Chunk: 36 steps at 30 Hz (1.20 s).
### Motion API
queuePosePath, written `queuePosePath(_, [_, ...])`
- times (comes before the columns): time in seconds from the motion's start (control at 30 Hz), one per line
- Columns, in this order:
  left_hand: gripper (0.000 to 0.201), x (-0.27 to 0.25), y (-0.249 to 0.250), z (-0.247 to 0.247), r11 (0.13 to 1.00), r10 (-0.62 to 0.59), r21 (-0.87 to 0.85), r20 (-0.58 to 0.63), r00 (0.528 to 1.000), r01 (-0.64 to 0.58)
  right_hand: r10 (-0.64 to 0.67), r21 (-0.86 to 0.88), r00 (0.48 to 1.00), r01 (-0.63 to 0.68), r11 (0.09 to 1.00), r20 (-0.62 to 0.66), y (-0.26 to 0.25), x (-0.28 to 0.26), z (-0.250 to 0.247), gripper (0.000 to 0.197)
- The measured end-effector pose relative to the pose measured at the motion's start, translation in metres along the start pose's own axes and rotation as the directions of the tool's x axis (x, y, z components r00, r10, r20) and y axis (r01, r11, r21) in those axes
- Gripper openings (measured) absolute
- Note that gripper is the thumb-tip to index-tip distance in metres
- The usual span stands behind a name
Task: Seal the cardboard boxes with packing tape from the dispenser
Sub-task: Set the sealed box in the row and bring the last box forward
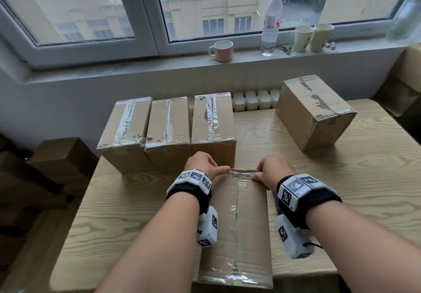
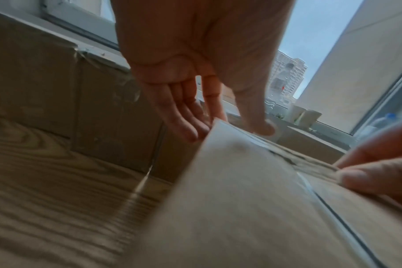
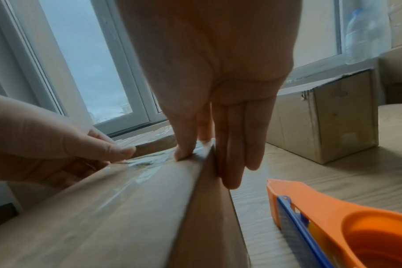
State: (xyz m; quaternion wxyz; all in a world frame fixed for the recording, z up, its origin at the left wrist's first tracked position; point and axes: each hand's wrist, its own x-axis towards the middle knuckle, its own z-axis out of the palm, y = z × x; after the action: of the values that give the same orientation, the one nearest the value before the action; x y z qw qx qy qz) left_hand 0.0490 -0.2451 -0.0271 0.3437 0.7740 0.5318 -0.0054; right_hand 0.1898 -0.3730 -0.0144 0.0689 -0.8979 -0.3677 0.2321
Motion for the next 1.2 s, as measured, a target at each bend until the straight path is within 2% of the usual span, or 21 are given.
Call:
queuePosePath(0.07, [0.041, -0.001, 0.003, 0.004, 1.0, 0.003, 0.027, -0.002, 1.0, -0.003, 0.008, 0.02, 1.0, -0.008, 1.0, -0.011, 0.001, -0.001, 0.001, 0.028])
queuePosePath(0.13, [0.036, 0.001, 0.001, 0.005, 1.0, -0.019, -0.02, -0.01, 1.0, 0.019, 0.022, 0.058, 0.999, -0.021, 0.998, -0.024, 0.003, -0.001, 0.002, 0.022])
queuePosePath(0.2, [0.024, 0.005, -0.006, 0.003, 0.984, -0.061, -0.166, 0.04, 0.997, 0.067, 0.041, 0.119, 0.999, -0.038, 0.992, -0.028, 0.006, -0.001, 0.003, 0.017])
queuePosePath(0.27, [0.012, 0.004, -0.013, 0.0, 0.933, -0.105, -0.333, 0.101, 0.989, 0.133, 0.058, 0.169, 0.998, -0.053, 0.984, -0.02, 0.006, -0.002, 0.004, 0.013])
queuePosePath(0.33, [0.012, 0.005, -0.017, 0.002, 0.909, -0.13, -0.388, 0.083, 0.988, 0.152, 0.076, 0.197, 0.997, -0.07, 0.978, -0.027, 0.006, -0.004, 0.006, 0.015])
queuePosePath(0.43, [0.013, 0.002, -0.015, 0.003, 0.938, -0.137, -0.319, 0.025, 0.99, 0.137, 0.102, 0.226, 0.994, -0.088, 0.97, -0.049, 0.009, -0.007, 0.009, 0.029])
queuePosePath(0.47, [0.015, -0.001, -0.013, 0.0, 0.933, -0.138, -0.33, 0.041, 0.99, 0.144, 0.119, 0.249, 0.992, -0.107, 0.963, -0.033, 0.009, -0.01, 0.008, 0.026])
queuePosePath(0.53, [0.022, -0.006, -0.013, -0.002, 0.916, -0.153, -0.352, 0.137, 0.979, 0.192, 0.145, 0.273, 0.989, -0.151, 0.95, 0.042, 0.012, -0.017, 0.008, 0.018])
queuePosePath(0.6, [0.028, -0.015, -0.012, -0.003, 0.899, -0.18, -0.348, 0.257, 0.95, 0.265, 0.149, 0.271, 0.981, -0.179, 0.946, 0.126, 0.015, -0.026, 0.008, 0.028])
queuePosePath(0.7, [0.03, -0.026, -0.017, -0.002, 0.91, -0.203, -0.286, 0.327, 0.923, 0.301, 0.163, 0.324, 0.963, -0.227, 0.918, 0.212, 0.019, -0.043, 0.009, 0.028])
queuePosePath(0.8, [0.028, -0.045, -0.022, -0.003, 0.906, -0.214, -0.278, 0.346, 0.913, 0.318, 0.17, 0.329, 0.949, -0.255, 0.909, 0.267, 0.018, -0.062, 0.006, 0.027])
queuePosePath(0.93, [0.032, -0.069, -0.029, -0.003, 0.906, -0.239, -0.252, 0.36, 0.902, 0.341, 0.132, 0.285, 0.943, -0.223, 0.932, 0.307, 0.009, -0.078, 0.003, 0.03])
queuePosePath(1.03, [0.044, -0.08, -0.039, 0.006, 0.942, -0.269, -0.107, 0.324, 0.907, 0.318, 0.098, 0.258, 0.916, -0.21, 0.943, 0.388, 0.004, -0.092, 0.006, 0.033])
queuePosePath(1.1, [0.061, -0.088, -0.043, 0.015, 0.947, -0.289, -0.051, 0.301, 0.909, 0.318, 0.067, 0.262, 0.893, -0.202, 0.944, 0.445, 0.006, -0.102, 0.009, 0.03])
queuePosePath(1.2, [0.071, -0.101, -0.038, 0.018, 0.939, -0.314, -0.042, 0.297, 0.902, 0.341, 0.03, 0.26, 0.906, -0.154, 0.953, 0.423, 0.011, -0.112, 0.006, 0.031])
